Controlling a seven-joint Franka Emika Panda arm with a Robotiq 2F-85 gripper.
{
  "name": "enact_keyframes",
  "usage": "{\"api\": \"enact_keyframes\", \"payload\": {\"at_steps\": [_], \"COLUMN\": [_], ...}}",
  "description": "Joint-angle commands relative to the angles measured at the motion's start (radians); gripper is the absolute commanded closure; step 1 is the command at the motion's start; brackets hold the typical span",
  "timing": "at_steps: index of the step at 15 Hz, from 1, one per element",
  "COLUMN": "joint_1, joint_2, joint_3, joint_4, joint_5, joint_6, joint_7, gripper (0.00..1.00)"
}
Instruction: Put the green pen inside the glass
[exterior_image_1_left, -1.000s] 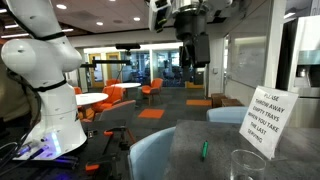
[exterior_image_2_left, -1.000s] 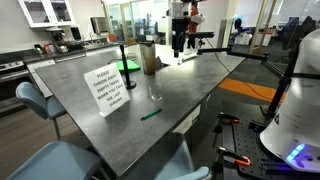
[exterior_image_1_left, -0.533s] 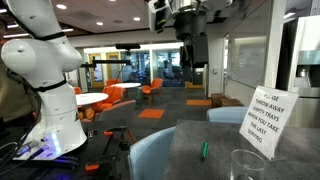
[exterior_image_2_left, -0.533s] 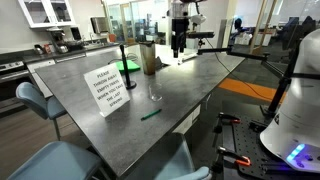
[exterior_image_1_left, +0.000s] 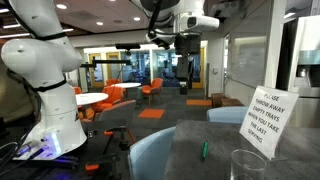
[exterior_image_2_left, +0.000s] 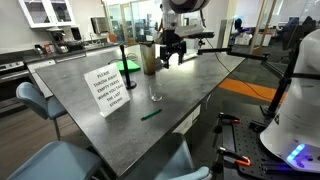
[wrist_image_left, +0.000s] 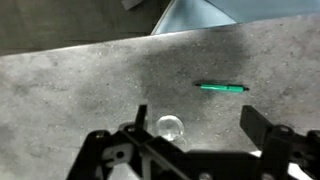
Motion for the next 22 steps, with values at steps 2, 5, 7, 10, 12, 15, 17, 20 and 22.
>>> {"api": "enact_keyframes", "payload": {"at_steps": [2, 5, 7, 10, 12, 15, 17, 20, 22], "joint_1": [-0.002, 0.006, 0.018, 0.055, 0.085, 0.097, 0.108, 0.103, 0.103], "joint_2": [0.089, 0.171, 0.231, 0.303, 0.346, 0.379, 0.380, 0.377, 0.383], "joint_3": [0.023, 0.024, 0.018, -0.004, -0.022, -0.008, -0.016, 0.002, -0.002], "joint_4": [-0.016, -0.028, -0.026, -0.039, -0.036, -0.023, -0.032, -0.027, -0.025], "joint_5": [0.090, 0.125, 0.123, 0.109, 0.097, 0.148, 0.149, 0.195, 0.206], "joint_6": [0.138, 0.283, 0.363, 0.478, 0.512, 0.473, 0.472, 0.446, 0.454], "joint_7": [0.205, 0.331, 0.440, 0.588, 0.644, 0.595, 0.567, 0.483, 0.498], "gripper": [0.00, 0.00, 0.00, 0.00, 0.00, 0.00, 0.00, 0.00, 0.00]}}
